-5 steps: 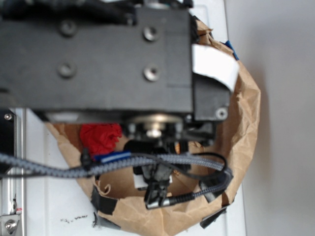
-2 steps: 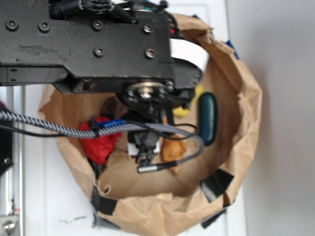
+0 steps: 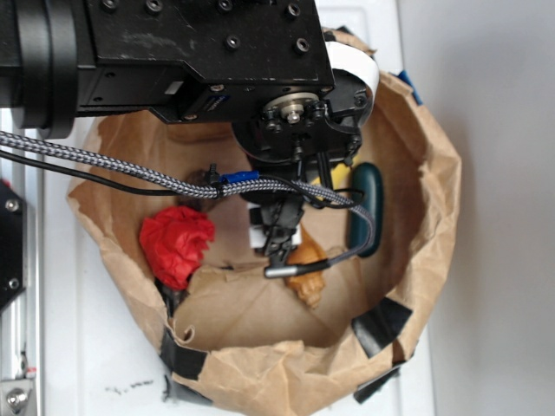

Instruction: Grab the green sponge.

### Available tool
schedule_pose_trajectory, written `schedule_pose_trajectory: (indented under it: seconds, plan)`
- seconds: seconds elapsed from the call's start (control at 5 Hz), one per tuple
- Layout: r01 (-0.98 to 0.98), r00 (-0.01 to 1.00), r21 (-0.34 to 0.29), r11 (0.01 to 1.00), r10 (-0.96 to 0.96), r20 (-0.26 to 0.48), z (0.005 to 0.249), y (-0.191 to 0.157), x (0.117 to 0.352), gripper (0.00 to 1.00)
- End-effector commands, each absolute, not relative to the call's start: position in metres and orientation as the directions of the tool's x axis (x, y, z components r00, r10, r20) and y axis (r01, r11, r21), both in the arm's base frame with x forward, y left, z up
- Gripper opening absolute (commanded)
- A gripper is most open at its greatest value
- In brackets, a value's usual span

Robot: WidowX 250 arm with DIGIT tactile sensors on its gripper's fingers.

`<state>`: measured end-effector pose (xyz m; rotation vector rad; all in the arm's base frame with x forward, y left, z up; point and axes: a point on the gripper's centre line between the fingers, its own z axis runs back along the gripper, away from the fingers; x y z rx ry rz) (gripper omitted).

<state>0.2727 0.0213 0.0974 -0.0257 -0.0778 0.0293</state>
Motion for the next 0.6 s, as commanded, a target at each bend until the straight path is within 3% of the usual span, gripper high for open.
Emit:
schedule_pose_trajectory:
  seconds: [0.0,0.4]
  plan:
    - [-0.022,0.992,-0.011,1.0,0.023,0.122,0.1013,0.0061,0.3003,1.0]
    - [-0.213,0.973,-0.096,0.972,0.219,0.067,0.1076,0.0059,0.3076,1.0]
